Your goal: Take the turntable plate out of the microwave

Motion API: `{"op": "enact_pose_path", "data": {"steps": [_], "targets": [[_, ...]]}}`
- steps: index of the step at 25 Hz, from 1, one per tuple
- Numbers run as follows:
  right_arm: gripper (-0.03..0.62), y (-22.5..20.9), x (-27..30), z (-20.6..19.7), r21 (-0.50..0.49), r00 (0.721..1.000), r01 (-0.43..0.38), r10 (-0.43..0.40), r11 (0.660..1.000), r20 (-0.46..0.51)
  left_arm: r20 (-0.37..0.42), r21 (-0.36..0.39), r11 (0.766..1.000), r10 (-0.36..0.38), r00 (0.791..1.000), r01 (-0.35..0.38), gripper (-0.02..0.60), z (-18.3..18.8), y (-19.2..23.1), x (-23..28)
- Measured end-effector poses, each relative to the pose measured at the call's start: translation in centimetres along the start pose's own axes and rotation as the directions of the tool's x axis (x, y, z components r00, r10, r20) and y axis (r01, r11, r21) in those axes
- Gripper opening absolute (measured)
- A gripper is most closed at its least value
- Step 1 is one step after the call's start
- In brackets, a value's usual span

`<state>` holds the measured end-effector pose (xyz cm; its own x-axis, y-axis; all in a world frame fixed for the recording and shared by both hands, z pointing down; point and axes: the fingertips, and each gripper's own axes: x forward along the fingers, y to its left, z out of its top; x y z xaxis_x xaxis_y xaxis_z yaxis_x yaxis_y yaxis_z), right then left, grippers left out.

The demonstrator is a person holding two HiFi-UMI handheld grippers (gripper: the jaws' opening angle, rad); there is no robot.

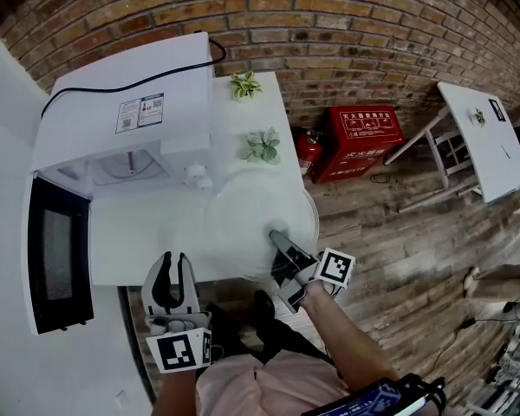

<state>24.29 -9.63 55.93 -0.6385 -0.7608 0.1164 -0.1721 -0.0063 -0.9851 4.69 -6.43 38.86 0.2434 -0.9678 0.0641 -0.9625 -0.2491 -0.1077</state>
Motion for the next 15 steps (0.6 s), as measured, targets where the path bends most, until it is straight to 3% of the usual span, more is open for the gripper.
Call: {"op": "enact_pose_path", "data": {"steps": [15], "targets": [[0.029, 0.00, -0.10, -0.02, 0.004, 1.000, 0.004, -0.004, 1.000, 0.001, 0.010, 0.000, 1.000, 0.004, 1.000, -0.004, 0.091, 0.43, -0.09, 0.13]]}}
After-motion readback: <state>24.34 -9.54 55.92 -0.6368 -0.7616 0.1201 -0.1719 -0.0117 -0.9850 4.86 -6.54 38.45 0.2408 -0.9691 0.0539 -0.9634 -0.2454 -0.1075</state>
